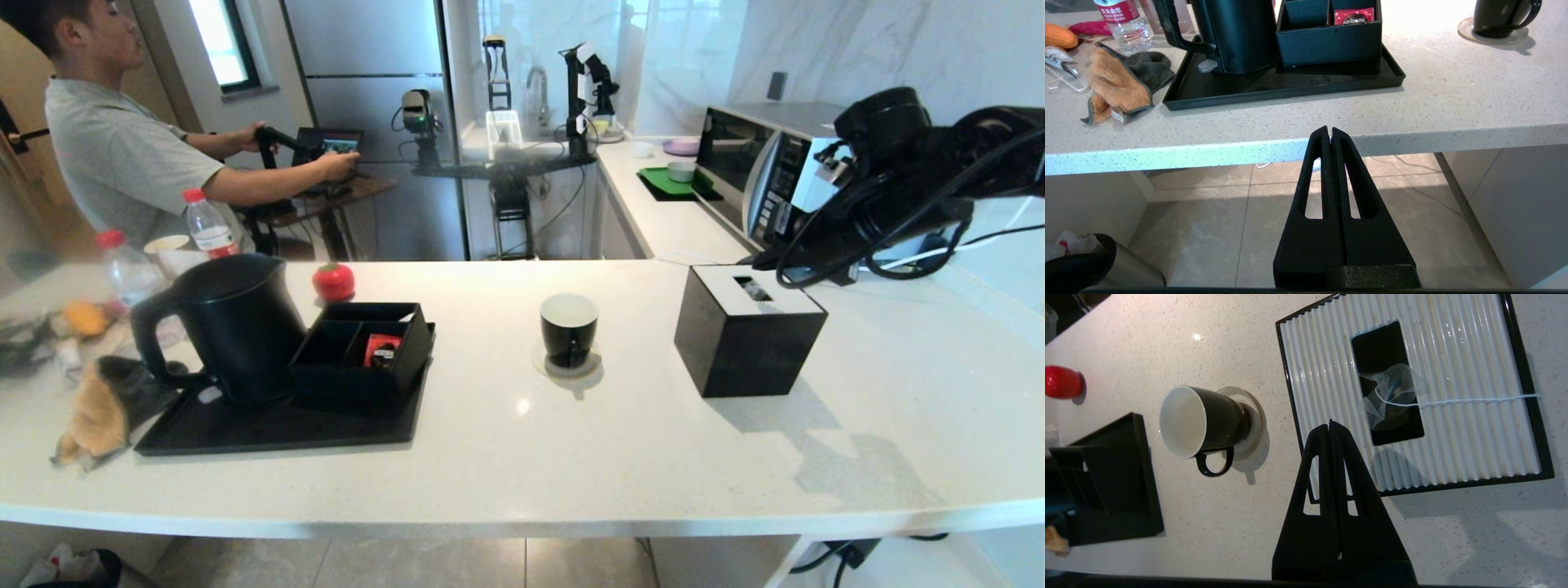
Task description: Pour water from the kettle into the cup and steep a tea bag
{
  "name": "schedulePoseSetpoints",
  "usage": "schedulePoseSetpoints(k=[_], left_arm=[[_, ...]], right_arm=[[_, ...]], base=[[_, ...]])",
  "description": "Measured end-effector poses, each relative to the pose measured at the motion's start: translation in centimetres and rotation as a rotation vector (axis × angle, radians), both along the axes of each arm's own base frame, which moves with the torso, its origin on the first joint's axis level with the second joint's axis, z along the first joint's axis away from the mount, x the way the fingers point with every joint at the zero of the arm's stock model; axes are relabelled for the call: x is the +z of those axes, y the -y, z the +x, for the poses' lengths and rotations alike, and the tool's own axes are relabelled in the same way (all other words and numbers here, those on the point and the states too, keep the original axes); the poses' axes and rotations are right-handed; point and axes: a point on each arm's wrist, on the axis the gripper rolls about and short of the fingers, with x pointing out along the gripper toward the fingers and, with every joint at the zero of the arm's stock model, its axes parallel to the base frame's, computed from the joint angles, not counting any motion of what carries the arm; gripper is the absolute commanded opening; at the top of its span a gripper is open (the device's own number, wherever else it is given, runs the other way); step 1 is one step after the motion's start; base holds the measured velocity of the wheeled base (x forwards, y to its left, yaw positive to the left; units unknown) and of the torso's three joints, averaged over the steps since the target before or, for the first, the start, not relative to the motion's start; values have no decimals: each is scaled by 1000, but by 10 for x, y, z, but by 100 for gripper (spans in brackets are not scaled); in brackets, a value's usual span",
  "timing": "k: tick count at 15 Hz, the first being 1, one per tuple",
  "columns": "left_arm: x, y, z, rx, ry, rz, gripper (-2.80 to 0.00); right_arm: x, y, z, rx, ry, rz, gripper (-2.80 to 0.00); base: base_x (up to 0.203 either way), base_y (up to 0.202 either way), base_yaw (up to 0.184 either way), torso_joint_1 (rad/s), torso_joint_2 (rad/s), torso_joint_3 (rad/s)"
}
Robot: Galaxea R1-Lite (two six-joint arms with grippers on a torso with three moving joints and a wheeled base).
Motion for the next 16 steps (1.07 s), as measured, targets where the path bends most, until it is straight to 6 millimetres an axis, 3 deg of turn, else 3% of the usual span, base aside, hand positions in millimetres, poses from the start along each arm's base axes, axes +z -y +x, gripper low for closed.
schedulePoseSetpoints(k=[8, 16], left_arm=[[0, 0, 0, 0, 0, 0, -280], [0, 0, 0, 0, 0, 0, -280]], right_arm=[[-18, 1, 8, -110, -88, 59, -280], [-30, 0, 16, -114, -112, 54, -280]], base=[[0, 0, 0, 0, 0, 0], [0, 0, 0, 0, 0, 0]])
